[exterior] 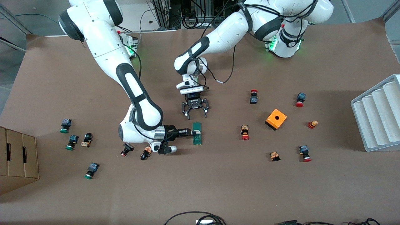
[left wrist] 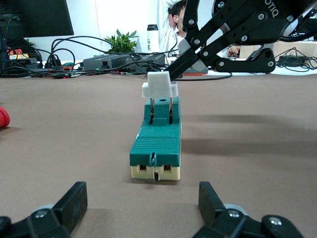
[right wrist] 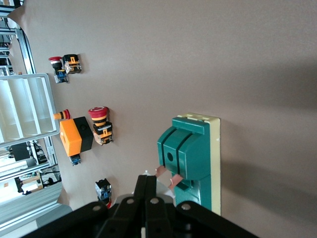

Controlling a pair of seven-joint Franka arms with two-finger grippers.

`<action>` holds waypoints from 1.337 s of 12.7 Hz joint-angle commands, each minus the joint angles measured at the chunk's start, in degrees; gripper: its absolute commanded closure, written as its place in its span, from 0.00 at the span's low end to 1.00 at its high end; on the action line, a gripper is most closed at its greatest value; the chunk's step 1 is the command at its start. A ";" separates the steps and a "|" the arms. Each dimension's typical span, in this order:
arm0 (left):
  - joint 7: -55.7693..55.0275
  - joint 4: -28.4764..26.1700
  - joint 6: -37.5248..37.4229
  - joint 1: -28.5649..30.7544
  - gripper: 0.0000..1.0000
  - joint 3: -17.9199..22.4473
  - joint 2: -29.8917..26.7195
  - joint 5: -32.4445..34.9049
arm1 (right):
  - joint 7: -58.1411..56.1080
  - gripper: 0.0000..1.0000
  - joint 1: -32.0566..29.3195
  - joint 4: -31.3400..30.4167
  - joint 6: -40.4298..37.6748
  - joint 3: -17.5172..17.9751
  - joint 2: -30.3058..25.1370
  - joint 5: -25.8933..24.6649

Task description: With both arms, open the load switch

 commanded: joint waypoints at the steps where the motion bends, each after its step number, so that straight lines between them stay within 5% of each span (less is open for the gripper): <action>1: 0.06 2.39 1.01 -0.68 0.00 0.17 2.79 0.01 | -1.37 1.00 1.01 -3.29 0.17 -0.08 -2.47 0.86; 17: 0.15 2.39 1.01 -0.59 0.00 0.17 2.79 0.01 | -2.25 1.00 2.24 -3.64 1.49 -0.08 -2.04 0.86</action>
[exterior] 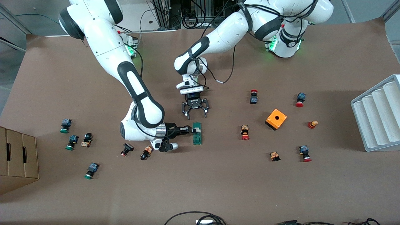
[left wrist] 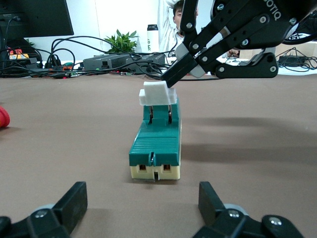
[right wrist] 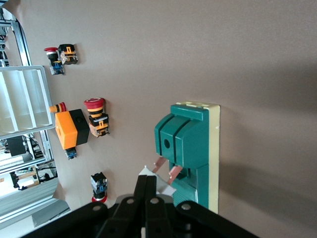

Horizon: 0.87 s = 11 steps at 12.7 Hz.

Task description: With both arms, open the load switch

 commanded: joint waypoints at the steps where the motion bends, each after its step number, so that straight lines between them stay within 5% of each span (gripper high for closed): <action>1: 0.15 2.39 1.01 -0.59 0.00 0.17 2.79 -0.07 | -0.98 1.00 1.55 -1.96 1.39 -0.09 -1.23 0.86; 11: 0.15 2.39 1.01 -0.59 0.00 0.17 2.79 0.01 | -1.42 1.00 1.91 -2.75 2.01 -0.09 -1.23 0.86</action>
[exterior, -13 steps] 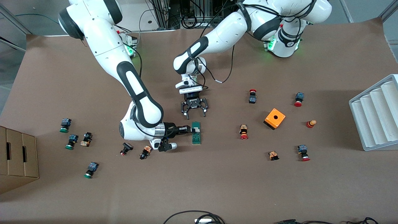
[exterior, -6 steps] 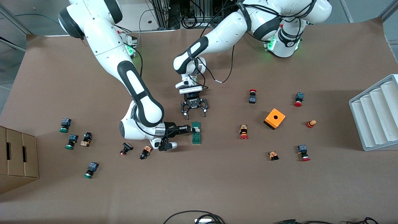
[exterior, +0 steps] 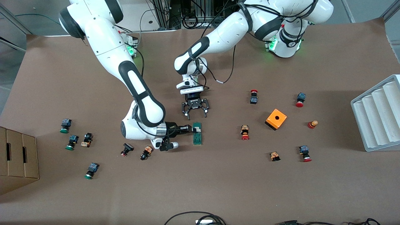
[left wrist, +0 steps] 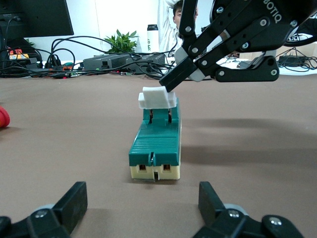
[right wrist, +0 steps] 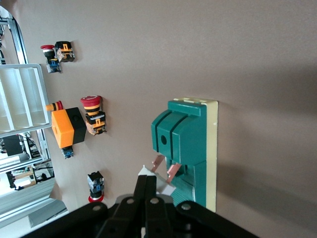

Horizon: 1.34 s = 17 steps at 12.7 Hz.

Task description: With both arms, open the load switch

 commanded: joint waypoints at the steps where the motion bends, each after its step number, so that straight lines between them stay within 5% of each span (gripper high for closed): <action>1: 0.15 2.39 0.93 -0.59 0.00 0.17 2.79 -0.07 | -0.98 1.00 1.41 -1.91 1.35 -0.08 -0.93 0.86; 17: 0.15 2.39 0.92 -0.68 0.00 0.17 2.79 0.01 | -3.52 1.00 1.85 -4.11 2.31 0.00 -1.11 0.86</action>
